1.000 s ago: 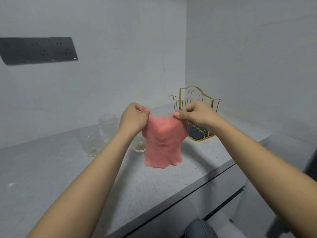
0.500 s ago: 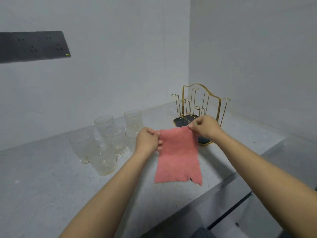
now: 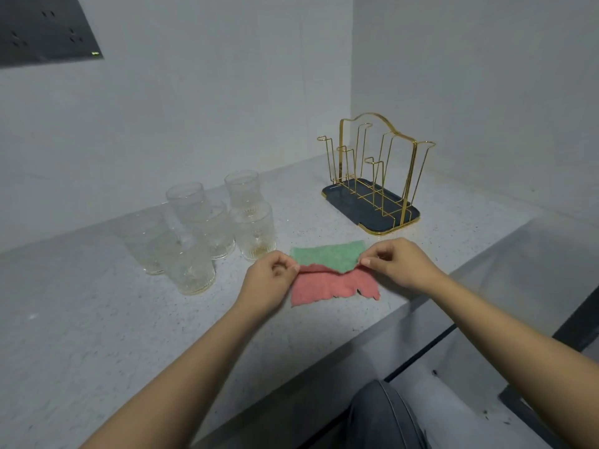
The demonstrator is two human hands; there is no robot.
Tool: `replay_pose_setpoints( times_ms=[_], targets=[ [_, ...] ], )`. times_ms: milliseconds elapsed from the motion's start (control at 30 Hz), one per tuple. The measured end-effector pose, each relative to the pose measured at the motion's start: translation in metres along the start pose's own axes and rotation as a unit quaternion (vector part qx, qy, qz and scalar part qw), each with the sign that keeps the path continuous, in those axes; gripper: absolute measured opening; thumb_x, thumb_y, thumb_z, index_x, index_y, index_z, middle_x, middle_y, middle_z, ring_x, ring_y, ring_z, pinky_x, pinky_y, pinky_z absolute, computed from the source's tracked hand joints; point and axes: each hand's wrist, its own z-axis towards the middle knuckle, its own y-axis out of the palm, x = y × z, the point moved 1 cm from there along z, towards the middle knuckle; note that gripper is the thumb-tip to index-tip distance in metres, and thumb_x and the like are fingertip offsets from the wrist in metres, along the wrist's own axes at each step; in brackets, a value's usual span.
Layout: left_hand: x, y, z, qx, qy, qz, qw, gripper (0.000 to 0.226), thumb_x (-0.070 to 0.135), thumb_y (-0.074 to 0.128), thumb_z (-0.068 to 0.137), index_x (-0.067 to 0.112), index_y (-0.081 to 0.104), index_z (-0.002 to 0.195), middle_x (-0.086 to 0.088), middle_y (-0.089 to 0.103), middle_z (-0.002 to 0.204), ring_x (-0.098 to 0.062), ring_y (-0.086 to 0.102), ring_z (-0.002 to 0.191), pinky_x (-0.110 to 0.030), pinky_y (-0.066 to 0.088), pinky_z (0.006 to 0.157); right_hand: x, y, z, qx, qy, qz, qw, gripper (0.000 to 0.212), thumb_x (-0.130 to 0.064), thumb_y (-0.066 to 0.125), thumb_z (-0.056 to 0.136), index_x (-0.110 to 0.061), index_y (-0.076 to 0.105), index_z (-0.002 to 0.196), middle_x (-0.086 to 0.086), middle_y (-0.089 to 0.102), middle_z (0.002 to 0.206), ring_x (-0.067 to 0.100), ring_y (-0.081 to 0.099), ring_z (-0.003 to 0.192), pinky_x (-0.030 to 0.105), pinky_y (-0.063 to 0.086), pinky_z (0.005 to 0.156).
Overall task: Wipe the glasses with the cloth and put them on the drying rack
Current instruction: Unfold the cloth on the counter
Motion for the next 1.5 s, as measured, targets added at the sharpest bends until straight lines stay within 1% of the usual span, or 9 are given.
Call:
replay_pose_setpoints(
  times_ms=[233,400,567,767,1033,1133,1233,1333,1500],
  targets=[
    [-0.005,-0.013,-0.020,-0.055,0.093,0.018,0.994,0.007,0.011,0.064,0.091,0.010,0.066,0.085,0.009,0.067,0.104,0.011,0.054,0.098,0.001,0.037,0.082,-0.004,0.001,-0.029,0.058,-0.038,-0.012,0.997,0.013,-0.025,0.066,0.084,-0.021,0.074,0.093,-0.006,0.067,0.113,0.002,0.056,0.099,0.018,0.036,0.088],
    [-0.017,-0.006,-0.025,-0.106,0.125,0.109,0.980,0.015,0.017,0.067,0.086,0.027,0.063,0.076,0.014,0.061,0.100,0.006,0.053,0.102,-0.038,0.034,0.110,0.000,0.007,-0.041,-0.002,-0.079,-0.081,0.994,0.010,-0.025,0.067,0.083,-0.022,0.075,0.087,-0.003,0.067,0.114,-0.003,0.050,0.101,0.017,0.034,0.088],
    [-0.010,-0.004,-0.020,-0.070,0.108,0.137,0.982,0.025,0.035,0.061,0.093,0.027,0.060,0.070,0.009,0.065,0.098,-0.009,0.056,0.101,-0.037,0.026,0.107,0.001,0.011,-0.033,0.044,-0.104,-0.135,0.984,0.019,-0.044,0.068,0.077,-0.031,0.074,0.090,-0.012,0.064,0.115,0.013,0.046,0.113,0.039,0.030,0.101],
    [-0.005,0.001,-0.012,-0.087,0.086,0.173,0.977,0.012,0.038,0.072,0.084,0.033,0.062,0.080,0.006,0.060,0.106,-0.011,0.048,0.107,-0.030,0.023,0.092,-0.013,0.028,-0.017,-0.058,-0.155,-0.114,0.980,0.040,-0.045,0.072,0.072,-0.034,0.067,0.110,-0.012,0.062,0.119,0.009,0.045,0.113,0.027,0.030,0.099],
    [-0.010,-0.004,-0.007,-0.091,0.073,0.135,0.984,0.006,0.032,0.067,0.089,0.029,0.066,0.085,0.001,0.060,0.107,-0.015,0.051,0.106,-0.035,0.031,0.101,-0.022,0.040,-0.003,-0.036,-0.138,-0.071,0.987,0.020,-0.036,0.068,0.081,-0.017,0.073,0.083,-0.010,0.064,0.083,0.010,0.054,0.087,0.033,0.043,0.085],
    [-0.006,-0.018,-0.004,0.029,0.057,0.056,0.996,0.006,0.027,0.061,0.094,0.026,0.064,0.088,-0.002,0.061,0.105,-0.018,0.056,0.102,-0.032,0.042,0.092,-0.045,0.036,0.001,-0.099,-0.036,0.074,0.992,0.027,-0.030,0.057,0.090,-0.010,0.062,0.072,-0.006,0.058,0.057,0.007,0.055,0.054,0.027,0.046,0.065],
    [-0.001,-0.033,0.001,0.136,0.007,0.008,0.991,0.022,0.027,0.056,0.096,0.010,0.062,0.109,-0.011,0.062,0.115,-0.026,0.058,0.109,-0.033,0.046,0.093,-0.066,0.034,0.013,-0.060,0.067,0.179,0.980,0.029,-0.031,0.053,0.092,-0.017,0.053,0.066,-0.002,0.051,0.058,0.014,0.051,0.055,0.026,0.039,0.058],
    [0.002,-0.039,0.004,0.129,-0.061,0.008,0.990,0.056,0.034,0.050,0.100,-0.003,0.040,0.141,-0.020,0.047,0.143,-0.032,0.046,0.132,-0.034,0.036,0.104,-0.080,0.036,0.023,0.011,0.153,0.302,0.941,0.020,-0.025,0.055,0.089,-0.010,0.062,0.079,0.006,0.062,0.069,0.020,0.059,0.060,0.026,0.047,0.059],
    [0.001,-0.040,0.017,0.119,-0.096,-0.039,0.987,0.065,0.030,0.054,0.099,-0.003,0.027,0.148,-0.019,0.038,0.152,-0.032,0.038,0.140,-0.033,0.033,0.107,-0.090,0.047,0.037,0.073,0.193,0.447,0.870,0.015,-0.022,0.056,0.089,-0.010,0.058,0.080,0.012,0.062,0.082,0.028,0.061,0.082,0.039,0.050,0.084]
  ],
)
